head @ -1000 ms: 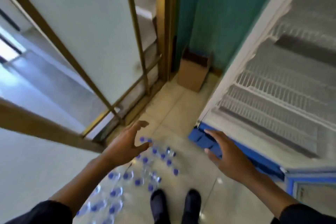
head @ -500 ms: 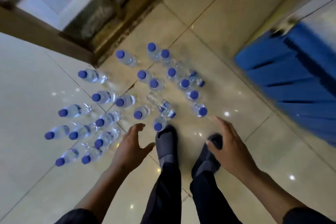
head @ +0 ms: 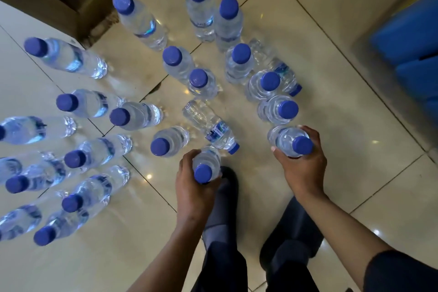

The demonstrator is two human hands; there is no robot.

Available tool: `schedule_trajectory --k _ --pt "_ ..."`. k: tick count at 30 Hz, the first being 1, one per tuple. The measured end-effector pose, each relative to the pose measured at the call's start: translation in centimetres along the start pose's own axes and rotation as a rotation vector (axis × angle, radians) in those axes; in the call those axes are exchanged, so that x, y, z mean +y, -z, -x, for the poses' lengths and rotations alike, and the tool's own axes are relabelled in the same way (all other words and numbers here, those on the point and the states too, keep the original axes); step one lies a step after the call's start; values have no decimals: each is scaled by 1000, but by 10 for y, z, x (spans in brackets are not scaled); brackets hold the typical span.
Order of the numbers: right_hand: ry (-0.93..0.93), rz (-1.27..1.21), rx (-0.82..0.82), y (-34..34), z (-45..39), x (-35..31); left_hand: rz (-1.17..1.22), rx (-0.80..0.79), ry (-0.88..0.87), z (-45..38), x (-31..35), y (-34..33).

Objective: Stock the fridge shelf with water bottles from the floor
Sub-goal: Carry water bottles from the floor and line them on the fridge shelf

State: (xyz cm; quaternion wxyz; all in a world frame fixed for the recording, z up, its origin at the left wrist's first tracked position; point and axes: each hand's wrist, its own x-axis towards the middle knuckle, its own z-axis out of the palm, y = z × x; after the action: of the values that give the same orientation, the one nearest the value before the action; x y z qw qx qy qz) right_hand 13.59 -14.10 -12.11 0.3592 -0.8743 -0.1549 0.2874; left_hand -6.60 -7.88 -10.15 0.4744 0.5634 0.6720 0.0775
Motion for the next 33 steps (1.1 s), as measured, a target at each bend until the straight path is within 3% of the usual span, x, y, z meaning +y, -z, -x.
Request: schedule_trajectory --k 4,9,16,21,25,29,33 --pt "-12 3 -60 20 5 -1 19 4 7 7 10 10" --pt "-63 15 -137 90 33 -47 23 -73 -17 37 74 57" --pt "-67 -166 -97 254 105 -218 134 -195 -202 138 254 167" --pt "79 -295 -24 375 157 -358 275 -260 -393 208 398 241" --pt "280 -453 146 455 195 -455 418 -342 -564 257 517 280" --pt "485 -556 356 522 224 -526 569 -371 -805 308 631 297" --pt "636 -616 454 586 241 -577 616 -458 -988 354 726 307"
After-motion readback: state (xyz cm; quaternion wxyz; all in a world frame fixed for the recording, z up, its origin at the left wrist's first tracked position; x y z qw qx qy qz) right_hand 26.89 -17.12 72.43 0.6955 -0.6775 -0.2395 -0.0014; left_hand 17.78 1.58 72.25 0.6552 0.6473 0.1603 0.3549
